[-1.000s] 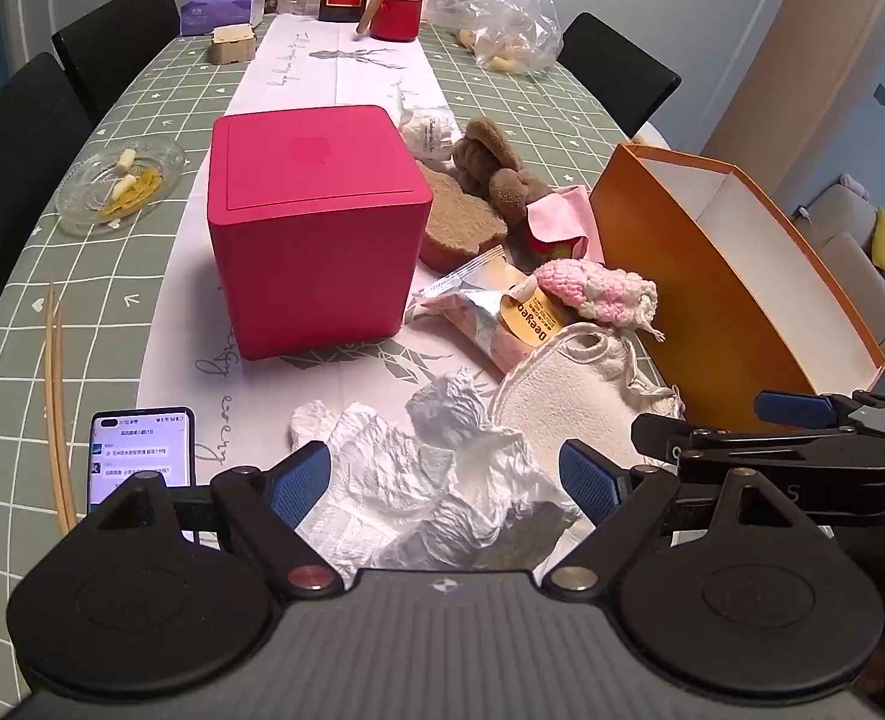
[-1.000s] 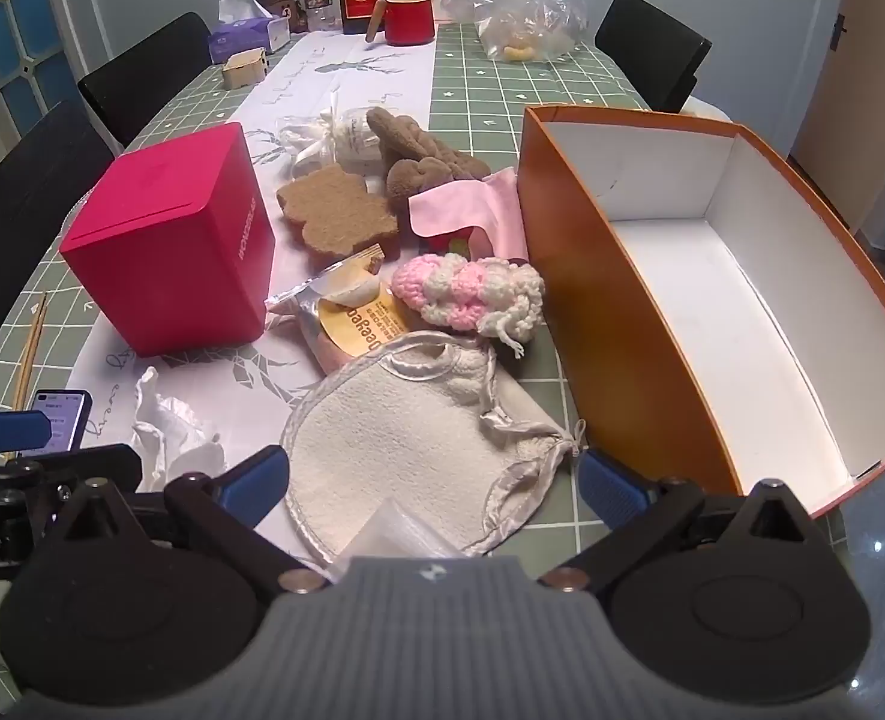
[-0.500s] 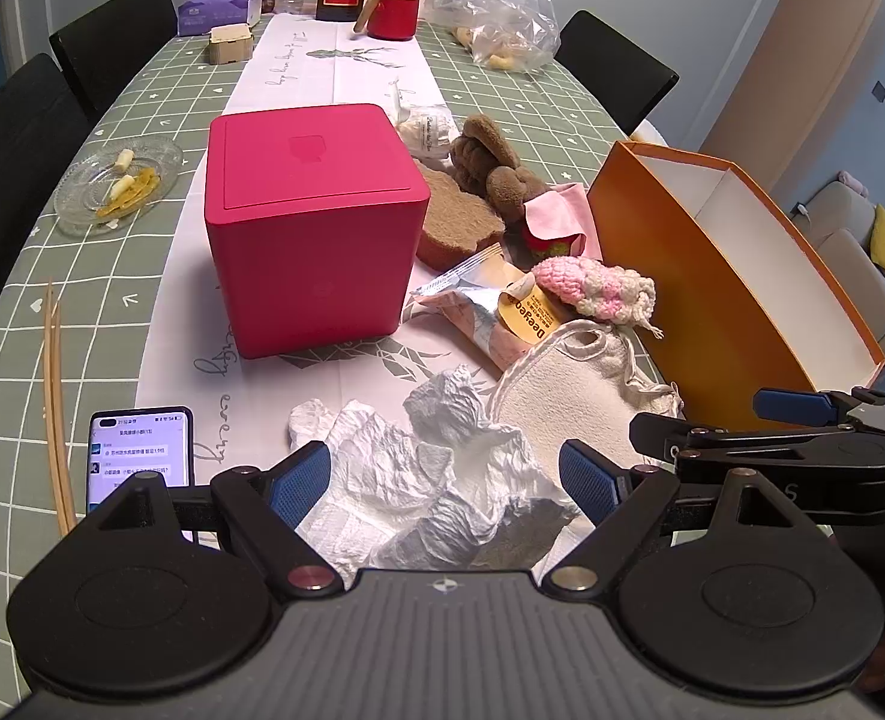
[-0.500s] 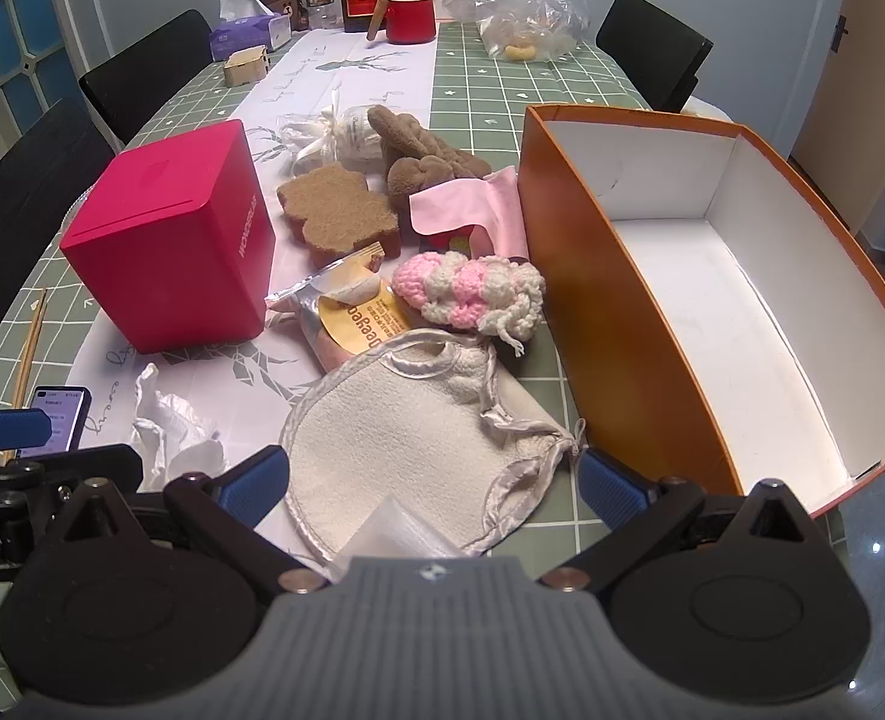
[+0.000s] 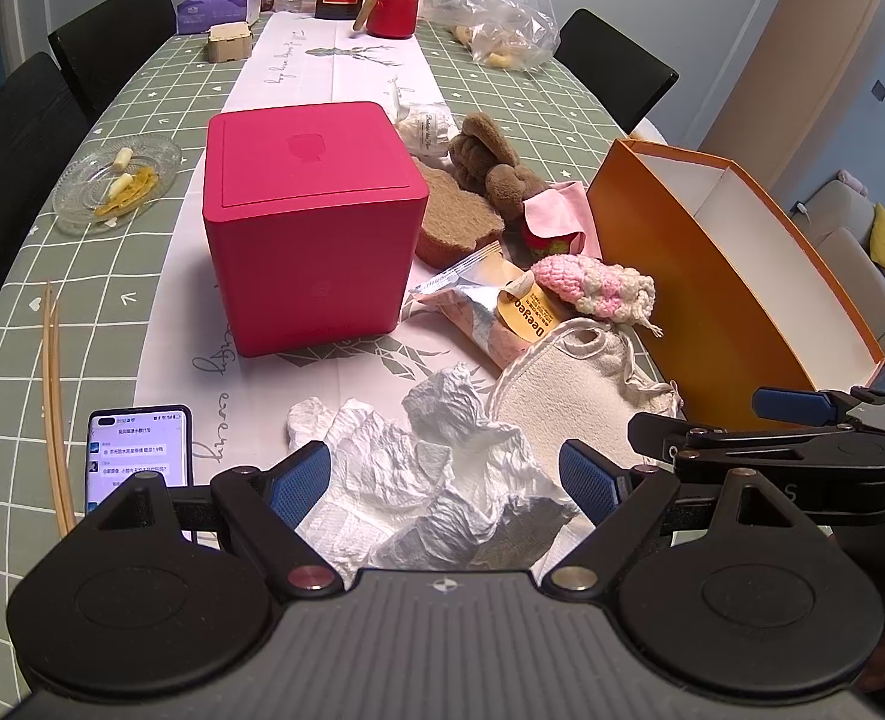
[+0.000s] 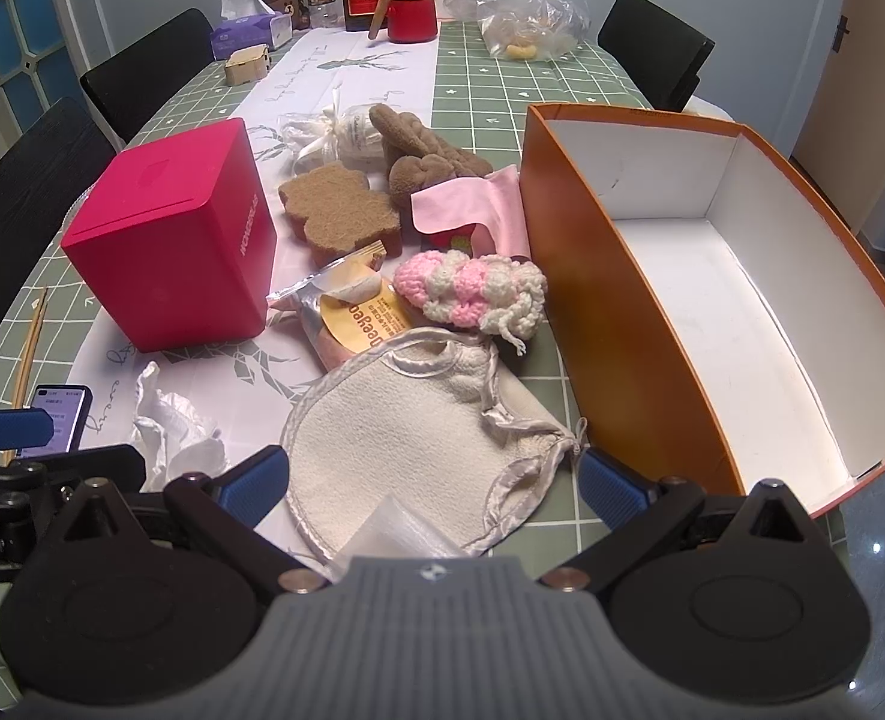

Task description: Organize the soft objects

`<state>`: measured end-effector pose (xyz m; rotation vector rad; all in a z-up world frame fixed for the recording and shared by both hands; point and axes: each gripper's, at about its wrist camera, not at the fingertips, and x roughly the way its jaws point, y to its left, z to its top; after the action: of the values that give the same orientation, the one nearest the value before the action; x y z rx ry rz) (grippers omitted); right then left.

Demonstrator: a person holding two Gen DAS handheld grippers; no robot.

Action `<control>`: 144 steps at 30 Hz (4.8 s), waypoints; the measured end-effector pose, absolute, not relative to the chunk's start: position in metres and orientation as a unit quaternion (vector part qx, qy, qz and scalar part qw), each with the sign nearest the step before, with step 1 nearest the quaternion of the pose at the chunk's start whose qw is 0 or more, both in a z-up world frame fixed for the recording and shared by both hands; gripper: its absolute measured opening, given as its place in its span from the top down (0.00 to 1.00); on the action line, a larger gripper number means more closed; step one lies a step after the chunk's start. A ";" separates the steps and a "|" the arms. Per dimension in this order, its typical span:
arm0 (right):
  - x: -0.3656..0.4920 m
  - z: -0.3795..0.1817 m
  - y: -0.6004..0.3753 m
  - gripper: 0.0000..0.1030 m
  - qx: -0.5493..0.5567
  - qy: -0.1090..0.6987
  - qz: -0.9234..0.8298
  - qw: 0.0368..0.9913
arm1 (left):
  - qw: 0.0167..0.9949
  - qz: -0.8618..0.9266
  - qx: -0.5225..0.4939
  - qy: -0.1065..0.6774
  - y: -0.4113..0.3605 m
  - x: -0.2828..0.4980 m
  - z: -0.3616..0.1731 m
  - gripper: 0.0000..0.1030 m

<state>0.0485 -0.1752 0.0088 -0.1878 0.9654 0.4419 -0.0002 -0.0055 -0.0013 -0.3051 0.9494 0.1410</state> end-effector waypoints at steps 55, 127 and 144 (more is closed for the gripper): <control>0.048 0.009 -0.177 0.03 -0.087 0.458 0.213 0.858 | 0.880 0.062 -0.145 0.449 -0.004 -0.001 0.004 0.02; 0.014 -0.069 -0.189 0.83 -0.069 0.497 0.301 0.811 | 0.868 0.061 -0.018 0.493 -0.011 0.018 -0.085 0.39; 0.014 -0.035 -0.204 1.00 -0.032 0.453 0.353 0.818 | 0.871 0.030 -0.076 0.484 0.005 0.007 -0.061 0.78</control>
<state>0.0137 -0.2041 -0.0352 -0.0671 0.9652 0.7521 0.0073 0.0051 -0.0609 -0.1589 1.0121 0.0622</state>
